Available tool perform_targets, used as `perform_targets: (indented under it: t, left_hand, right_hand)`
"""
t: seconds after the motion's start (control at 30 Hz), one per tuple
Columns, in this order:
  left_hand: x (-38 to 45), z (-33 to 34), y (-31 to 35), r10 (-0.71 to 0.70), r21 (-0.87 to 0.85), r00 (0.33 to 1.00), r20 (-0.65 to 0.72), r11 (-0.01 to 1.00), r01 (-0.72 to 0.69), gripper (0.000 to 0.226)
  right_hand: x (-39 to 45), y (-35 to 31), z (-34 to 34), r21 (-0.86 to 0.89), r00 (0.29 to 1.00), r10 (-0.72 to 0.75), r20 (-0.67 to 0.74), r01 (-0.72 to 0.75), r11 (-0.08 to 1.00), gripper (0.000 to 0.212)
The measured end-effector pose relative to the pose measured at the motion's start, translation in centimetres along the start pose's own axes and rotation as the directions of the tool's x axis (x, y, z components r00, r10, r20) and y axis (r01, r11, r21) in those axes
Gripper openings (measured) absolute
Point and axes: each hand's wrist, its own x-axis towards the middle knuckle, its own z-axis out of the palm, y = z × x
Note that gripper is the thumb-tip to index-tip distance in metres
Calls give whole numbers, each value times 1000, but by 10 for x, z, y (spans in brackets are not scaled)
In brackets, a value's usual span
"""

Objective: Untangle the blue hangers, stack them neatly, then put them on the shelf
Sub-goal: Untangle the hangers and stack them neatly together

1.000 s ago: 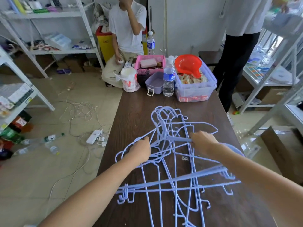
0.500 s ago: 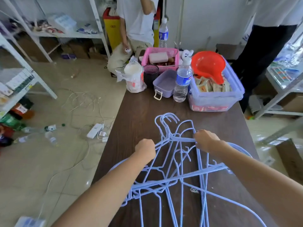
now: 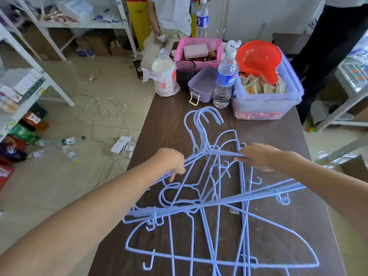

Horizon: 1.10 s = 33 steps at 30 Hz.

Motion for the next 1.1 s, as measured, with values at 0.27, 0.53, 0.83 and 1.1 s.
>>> perform_targets:
  t: [0.27,0.53,0.83,1.1]
  left_hand:
    - [-40,68,-15,49,-431,987,152,902,22,47]
    - [-84,173,-2,-99,-769,993,-64,639,15,28]
    - [-72,233,50,-380,-870,918,-114,484,92,28]
    - [-71,244,46,-398,-928,916,-60,361,96,50]
  right_hand:
    - [-14,-43,-19,-193,993,-66,98,84,978,43]
    - [4,-94,-4,-425,962,-271,-38,230,875,27]
    - [58,-138,33,-530,931,-354,83,342,776,39]
    - [65,-126,41,-524,913,-407,-9,342,780,26]
